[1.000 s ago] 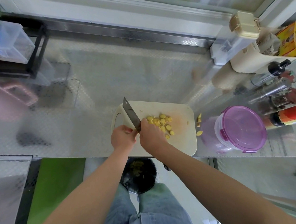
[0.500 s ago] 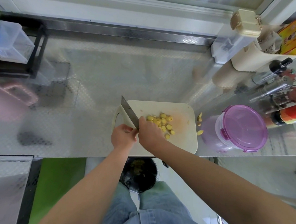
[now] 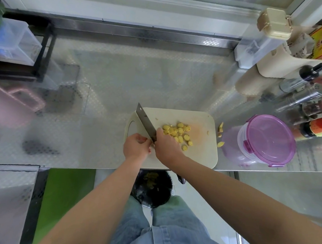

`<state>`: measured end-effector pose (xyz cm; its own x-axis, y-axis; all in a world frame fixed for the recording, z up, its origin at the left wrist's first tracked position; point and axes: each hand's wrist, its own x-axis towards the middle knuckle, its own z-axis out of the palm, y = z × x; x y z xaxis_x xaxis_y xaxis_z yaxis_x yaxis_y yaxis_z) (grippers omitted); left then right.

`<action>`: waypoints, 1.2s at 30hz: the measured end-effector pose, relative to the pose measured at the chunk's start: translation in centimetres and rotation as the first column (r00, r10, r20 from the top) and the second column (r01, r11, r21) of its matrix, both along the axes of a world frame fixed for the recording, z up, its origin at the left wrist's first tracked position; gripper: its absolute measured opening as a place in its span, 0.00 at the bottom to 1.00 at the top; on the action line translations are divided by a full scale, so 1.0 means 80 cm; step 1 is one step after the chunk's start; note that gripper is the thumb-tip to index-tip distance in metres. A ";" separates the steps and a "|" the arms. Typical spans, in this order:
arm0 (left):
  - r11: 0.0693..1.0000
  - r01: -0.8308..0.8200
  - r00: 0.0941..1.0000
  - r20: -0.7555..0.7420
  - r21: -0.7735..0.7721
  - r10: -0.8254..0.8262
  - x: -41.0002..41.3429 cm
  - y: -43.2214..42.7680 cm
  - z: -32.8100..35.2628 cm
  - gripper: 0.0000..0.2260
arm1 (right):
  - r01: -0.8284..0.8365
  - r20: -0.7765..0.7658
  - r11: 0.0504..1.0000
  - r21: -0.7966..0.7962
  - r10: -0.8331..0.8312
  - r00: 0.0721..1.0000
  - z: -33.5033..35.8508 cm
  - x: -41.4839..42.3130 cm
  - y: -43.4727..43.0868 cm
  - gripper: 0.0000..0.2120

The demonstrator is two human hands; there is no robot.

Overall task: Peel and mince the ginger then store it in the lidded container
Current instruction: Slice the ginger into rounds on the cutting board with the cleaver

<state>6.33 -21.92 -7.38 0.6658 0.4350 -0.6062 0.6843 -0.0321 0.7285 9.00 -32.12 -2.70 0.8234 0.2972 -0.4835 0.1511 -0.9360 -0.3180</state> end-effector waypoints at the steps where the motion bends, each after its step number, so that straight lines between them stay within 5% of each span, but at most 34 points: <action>1: 1.000 -0.008 1.000 -0.001 -0.021 0.008 0.001 0.001 0.000 0.06 | 0.003 -0.002 1.000 0.006 -0.003 1.000 0.000 0.003 -0.002 0.08; 10: 0.998 -0.030 1.000 -0.008 -0.062 0.030 0.001 0.003 0.006 0.06 | -0.018 0.009 0.995 0.098 0.017 1.000 0.022 0.008 -0.019 0.06; 36: 1.000 -0.013 1.000 -0.013 -0.005 0.013 0.003 0.002 0.004 0.10 | -0.073 0.018 0.997 -0.012 0.074 0.997 0.021 -0.008 -0.009 0.09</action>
<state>6.56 -21.79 -7.02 0.6525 0.4401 -0.6169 0.6939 -0.0198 0.7198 8.34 -32.86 -1.04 0.8082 0.3520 -0.4721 0.2254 -0.9256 -0.3042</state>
